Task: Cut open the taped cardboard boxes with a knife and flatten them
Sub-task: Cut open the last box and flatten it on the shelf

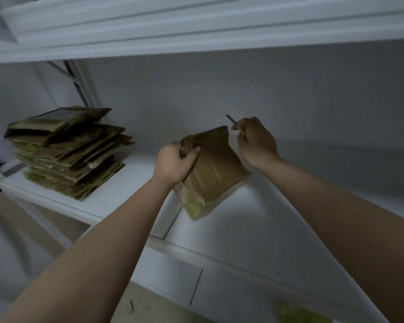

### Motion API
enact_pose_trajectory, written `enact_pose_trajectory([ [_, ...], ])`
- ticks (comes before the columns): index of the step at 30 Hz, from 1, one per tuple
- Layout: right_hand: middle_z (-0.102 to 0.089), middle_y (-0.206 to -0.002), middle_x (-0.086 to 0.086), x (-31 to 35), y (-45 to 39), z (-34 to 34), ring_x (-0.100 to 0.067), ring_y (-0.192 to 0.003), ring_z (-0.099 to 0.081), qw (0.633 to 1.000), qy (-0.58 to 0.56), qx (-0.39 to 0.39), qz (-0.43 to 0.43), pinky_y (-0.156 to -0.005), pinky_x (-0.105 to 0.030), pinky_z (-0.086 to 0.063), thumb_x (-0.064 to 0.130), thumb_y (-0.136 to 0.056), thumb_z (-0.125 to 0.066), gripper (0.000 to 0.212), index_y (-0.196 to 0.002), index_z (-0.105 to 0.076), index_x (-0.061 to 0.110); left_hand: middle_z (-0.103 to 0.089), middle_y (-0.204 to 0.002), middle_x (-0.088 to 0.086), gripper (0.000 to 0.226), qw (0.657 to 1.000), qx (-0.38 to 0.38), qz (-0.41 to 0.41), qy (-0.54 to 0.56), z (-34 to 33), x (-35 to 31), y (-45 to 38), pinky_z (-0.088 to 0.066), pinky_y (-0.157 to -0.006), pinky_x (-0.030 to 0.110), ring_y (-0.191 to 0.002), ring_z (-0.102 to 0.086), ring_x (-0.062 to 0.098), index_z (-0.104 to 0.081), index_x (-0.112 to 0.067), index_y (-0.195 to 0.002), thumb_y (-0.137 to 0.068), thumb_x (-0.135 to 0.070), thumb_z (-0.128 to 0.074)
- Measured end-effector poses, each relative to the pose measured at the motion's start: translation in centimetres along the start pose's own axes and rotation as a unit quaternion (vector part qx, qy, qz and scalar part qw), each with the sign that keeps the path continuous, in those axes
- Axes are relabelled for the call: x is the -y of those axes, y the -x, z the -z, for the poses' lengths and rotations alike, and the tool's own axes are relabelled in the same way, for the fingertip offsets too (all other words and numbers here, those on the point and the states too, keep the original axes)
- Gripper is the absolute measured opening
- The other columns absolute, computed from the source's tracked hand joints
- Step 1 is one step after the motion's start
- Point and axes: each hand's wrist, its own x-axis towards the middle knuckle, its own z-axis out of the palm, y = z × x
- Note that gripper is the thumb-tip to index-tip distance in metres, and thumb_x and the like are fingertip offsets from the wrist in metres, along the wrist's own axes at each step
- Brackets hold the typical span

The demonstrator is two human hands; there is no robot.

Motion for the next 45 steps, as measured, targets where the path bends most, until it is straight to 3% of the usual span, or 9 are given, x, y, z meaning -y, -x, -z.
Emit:
enact_pose_trajectory([
  [5, -0.057, -0.092, -0.001, 1.6, 2.4, -5.3, -0.028, -0.09, -0.06, 0.991, 0.006, 0.081, -0.11, -0.067, -0.027, -0.036, 0.02, -0.09, -0.051, 0.034, -0.123, -0.045, 0.015, -0.07, -0.09, 0.005, 0.051, 0.996, 0.003, 0.092, 0.014, 3.7, 7.0, 2.0, -0.056, -0.076, 0.041, -0.085, -0.066, 0.023, -0.067, -0.012, -0.095, -0.081, -0.061, -0.063],
  [10, -0.055, -0.081, -0.001, 2.5, 5.2, -9.4, -0.024, -0.076, -0.056, 0.981, -0.047, 0.085, -0.166, -0.055, -0.028, -0.033, 0.019, -0.085, -0.057, 0.034, -0.117, -0.045, 0.016, -0.044, -0.136, 0.017, 0.111, 0.991, -0.043, 0.105, -0.069, 5.6, 10.8, 2.5, -0.044, -0.1, 0.048, -0.123, -0.046, 0.034, -0.036, -0.007, -0.142, -0.063, -0.082, -0.061],
  [13, -0.057, -0.085, -0.002, 2.6, 7.1, -10.5, -0.022, -0.076, -0.055, 0.973, -0.114, 0.068, -0.19, -0.06, -0.027, -0.037, 0.019, -0.085, -0.06, 0.028, -0.111, -0.048, 0.014, -0.044, -0.138, 0.018, 0.094, 0.983, -0.085, -0.035, -0.159, 6.2, 10.4, 2.4, -0.036, -0.104, 0.05, -0.127, -0.039, 0.037, -0.044, -0.014, -0.14, -0.072, -0.079, -0.042],
  [17, -0.055, -0.082, -0.004, 2.6, 9.3, -10.6, -0.019, -0.074, -0.051, 0.969, -0.157, 0.012, -0.191, -0.061, -0.027, -0.036, 0.014, -0.094, -0.05, 0.013, -0.103, -0.054, 0.006, -0.035, -0.152, 0.004, 0.075, 0.954, 0.115, -0.134, -0.242, 4.7, 9.3, 2.4, -0.014, -0.113, 0.059, -0.144, -0.019, 0.032, -0.048, -0.039, -0.137, -0.077, -0.079, -0.028],
  [20, -0.055, -0.074, -0.004, 2.4, 10.5, -10.5, -0.023, -0.071, -0.052, 0.966, -0.162, -0.015, -0.201, -0.06, -0.032, -0.037, 0.021, -0.099, -0.044, 0.021, -0.1, -0.057, 0.005, -0.016, -0.161, -0.007, 0.067, 0.927, 0.241, -0.081, -0.276, 3.2, 10.4, 3.1, -0.009, -0.114, 0.058, -0.148, -0.008, 0.027, -0.028, -0.051, -0.145, -0.083, -0.076, -0.021],
  [25, -0.045, -0.067, 0.007, 2.5, 11.4, -10.6, -0.021, -0.07, -0.048, 0.95, -0.172, -0.048, -0.256, -0.06, -0.03, -0.033, 0.021, -0.101, -0.038, 0.024, -0.097, -0.056, 0.005, -0.011, -0.161, -0.014, 0.064, 0.926, 0.254, -0.039, -0.276, 3.0, 10.6, 3.5, -0.019, -0.109, 0.048, -0.142, -0.027, 0.024, -0.021, -0.058, -0.143, -0.081, -0.072, -0.016],
  [29, -0.054, -0.066, -0.003, 1.6, 11.8, -10.6, -0.026, -0.065, -0.055, 0.935, -0.227, 0.03, -0.273, -0.061, -0.038, -0.046, 0.018, -0.096, -0.041, 0.019, -0.088, -0.058, 0.012, -0.01, -0.16, -0.018, 0.062, 0.924, 0.253, -0.003, -0.287, 3.0, 9.7, 4.2, -0.023, -0.104, 0.045, -0.139, -0.032, 0.022, -0.018, -0.061, -0.142, -0.08, -0.071, -0.014],
  [34, -0.057, -0.054, -0.011, 0.7, 12.2, -9.4, -0.015, -0.038, -0.05, 0.903, -0.304, 0.13, -0.275, -0.038, -0.02, -0.037, 0.006, -0.091, -0.038, 0.02, -0.092, -0.059, 0.006, -0.01, -0.159, -0.021, 0.064, 0.923, 0.25, 0.051, -0.289, 2.6, 7.7, 5.2, -0.023, -0.103, 0.043, -0.139, -0.033, 0.02, -0.018, -0.063, -0.141, -0.078, -0.071, -0.014],
  [45, -0.068, -0.092, -0.012, -2.6, 11.5, -7.8, -0.036, -0.086, -0.062, 0.924, -0.204, 0.16, -0.282, -0.076, -0.038, -0.05, 0.028, -0.095, -0.042, 0.029, -0.091, -0.066, 0.012, -0.009, -0.16, -0.02, 0.057, 0.919, 0.22, 0.127, -0.301, 0.1, 2.5, 10.0, -0.026, -0.103, 0.043, -0.138, -0.035, 0.022, -0.015, -0.061, -0.142, -0.086, -0.071, -0.014],
])
